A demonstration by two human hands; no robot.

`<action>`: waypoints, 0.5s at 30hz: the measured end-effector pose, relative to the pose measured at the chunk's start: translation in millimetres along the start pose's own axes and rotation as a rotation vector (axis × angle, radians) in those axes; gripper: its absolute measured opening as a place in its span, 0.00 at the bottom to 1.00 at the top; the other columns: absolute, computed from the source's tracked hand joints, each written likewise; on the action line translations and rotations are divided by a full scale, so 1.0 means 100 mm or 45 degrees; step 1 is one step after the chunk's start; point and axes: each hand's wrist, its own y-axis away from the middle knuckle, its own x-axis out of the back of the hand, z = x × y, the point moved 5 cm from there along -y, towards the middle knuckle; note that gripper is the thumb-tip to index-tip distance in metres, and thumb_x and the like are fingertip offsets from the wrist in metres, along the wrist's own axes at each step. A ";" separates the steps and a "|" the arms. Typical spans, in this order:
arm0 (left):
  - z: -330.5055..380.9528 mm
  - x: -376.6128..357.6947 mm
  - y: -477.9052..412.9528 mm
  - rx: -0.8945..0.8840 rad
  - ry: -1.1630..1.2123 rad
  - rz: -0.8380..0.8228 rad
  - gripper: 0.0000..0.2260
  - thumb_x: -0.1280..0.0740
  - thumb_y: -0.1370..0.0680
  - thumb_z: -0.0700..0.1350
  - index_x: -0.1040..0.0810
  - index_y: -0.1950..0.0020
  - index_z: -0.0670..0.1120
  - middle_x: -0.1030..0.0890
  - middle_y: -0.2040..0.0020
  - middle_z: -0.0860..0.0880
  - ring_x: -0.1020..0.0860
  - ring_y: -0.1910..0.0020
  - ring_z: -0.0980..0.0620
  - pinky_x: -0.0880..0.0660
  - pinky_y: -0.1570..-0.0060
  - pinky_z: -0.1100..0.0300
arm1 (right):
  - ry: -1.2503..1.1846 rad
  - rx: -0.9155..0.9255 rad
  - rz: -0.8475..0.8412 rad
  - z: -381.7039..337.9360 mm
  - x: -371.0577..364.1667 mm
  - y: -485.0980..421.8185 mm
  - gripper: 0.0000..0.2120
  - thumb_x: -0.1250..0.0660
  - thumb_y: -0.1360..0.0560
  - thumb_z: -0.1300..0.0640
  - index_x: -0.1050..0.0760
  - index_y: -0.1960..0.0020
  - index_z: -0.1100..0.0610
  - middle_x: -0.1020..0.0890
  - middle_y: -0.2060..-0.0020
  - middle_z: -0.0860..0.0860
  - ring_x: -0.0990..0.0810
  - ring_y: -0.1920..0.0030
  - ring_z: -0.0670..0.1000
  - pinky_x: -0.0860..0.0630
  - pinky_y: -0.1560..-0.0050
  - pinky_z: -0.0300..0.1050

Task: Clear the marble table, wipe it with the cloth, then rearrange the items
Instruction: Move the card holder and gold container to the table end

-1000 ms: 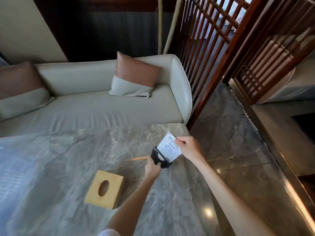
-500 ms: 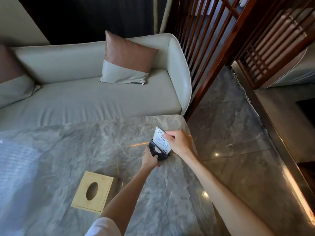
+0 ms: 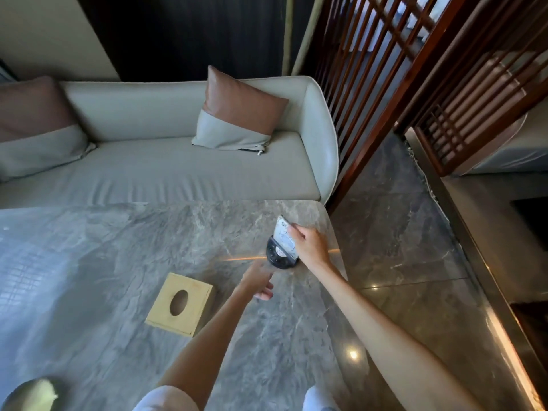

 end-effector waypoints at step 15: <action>-1.71 1.06 1.86 -0.168 0.253 0.296 0.10 0.43 0.18 0.39 0.25 0.41 0.45 0.23 0.59 0.44 0.26 0.68 0.51 0.31 0.69 0.62 | -0.275 0.195 -0.005 0.01 -1.00 2.13 0.13 0.36 0.22 0.54 0.21 0.40 0.56 0.18 0.42 0.51 0.21 0.40 0.49 0.28 0.37 0.44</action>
